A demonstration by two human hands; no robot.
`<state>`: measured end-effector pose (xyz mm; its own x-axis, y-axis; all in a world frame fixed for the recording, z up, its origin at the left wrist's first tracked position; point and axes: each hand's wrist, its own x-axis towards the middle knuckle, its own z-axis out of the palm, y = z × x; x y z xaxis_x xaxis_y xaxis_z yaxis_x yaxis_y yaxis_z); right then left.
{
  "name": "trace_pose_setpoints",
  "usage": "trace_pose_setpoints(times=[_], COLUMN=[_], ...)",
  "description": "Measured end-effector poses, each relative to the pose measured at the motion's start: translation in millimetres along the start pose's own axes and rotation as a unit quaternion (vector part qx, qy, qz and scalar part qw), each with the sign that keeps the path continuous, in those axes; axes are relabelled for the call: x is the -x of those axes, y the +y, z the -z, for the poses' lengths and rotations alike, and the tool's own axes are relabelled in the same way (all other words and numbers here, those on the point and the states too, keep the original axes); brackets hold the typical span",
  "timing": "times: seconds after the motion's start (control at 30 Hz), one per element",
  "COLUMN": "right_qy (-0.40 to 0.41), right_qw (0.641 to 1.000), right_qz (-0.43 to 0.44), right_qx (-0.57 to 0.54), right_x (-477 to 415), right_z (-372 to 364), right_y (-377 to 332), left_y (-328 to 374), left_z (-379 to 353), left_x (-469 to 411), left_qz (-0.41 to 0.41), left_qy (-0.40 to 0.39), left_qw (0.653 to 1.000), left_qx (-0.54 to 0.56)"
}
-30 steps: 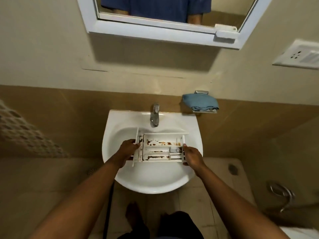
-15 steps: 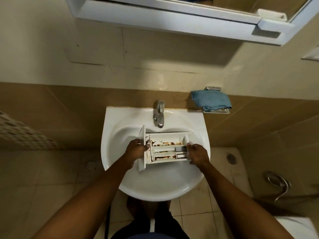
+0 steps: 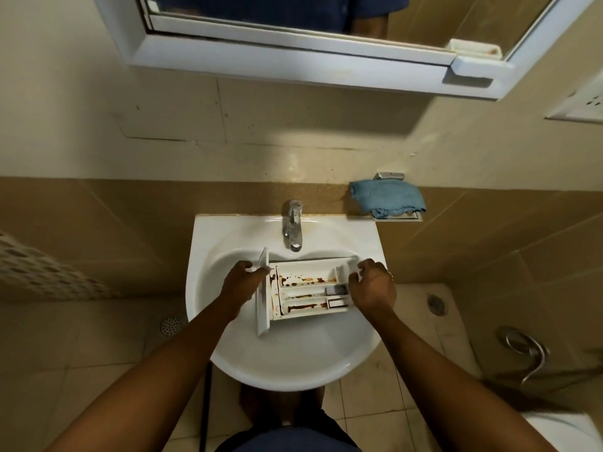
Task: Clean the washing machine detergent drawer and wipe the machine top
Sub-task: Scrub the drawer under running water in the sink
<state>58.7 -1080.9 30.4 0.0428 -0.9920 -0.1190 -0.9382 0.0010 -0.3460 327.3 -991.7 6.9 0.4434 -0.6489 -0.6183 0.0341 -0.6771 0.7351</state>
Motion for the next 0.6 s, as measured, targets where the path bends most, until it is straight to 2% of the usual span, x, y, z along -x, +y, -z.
trace_pose_setpoints(times=[0.1, 0.23, 0.37, 0.5, 0.6], right_qy=[-0.026, -0.069, -0.099, -0.142, -0.180], right_qw=[0.996, 0.985, 0.974, 0.960, 0.923], right_qz=[0.062, 0.068, 0.081, 0.037, -0.036], right_qx=[-0.065, -0.143, -0.185, -0.237, -0.339], right_x=[-3.9, -5.6, -1.2, -9.7, -13.9], right_z=[5.4, 1.0, -5.4, -12.1, -3.3], right_y=[-11.3, -22.7, -28.5, -35.0, -45.3], left_y=[8.3, 24.4, 45.8, 77.9, 113.9], left_z=[10.4, 23.7, 30.1, 27.2, 17.1], left_x=[1.6, 1.2, -8.5, -14.8, -17.0], left_qz=[-0.049, -0.163, -0.230, -0.336, -0.340], left_qy=[0.030, 0.062, 0.059, 0.048, -0.018], left_qw=[0.996, 0.965, 0.933, 0.884, 0.867], left_qx=[-0.075, -0.198, -0.272, -0.321, -0.364])
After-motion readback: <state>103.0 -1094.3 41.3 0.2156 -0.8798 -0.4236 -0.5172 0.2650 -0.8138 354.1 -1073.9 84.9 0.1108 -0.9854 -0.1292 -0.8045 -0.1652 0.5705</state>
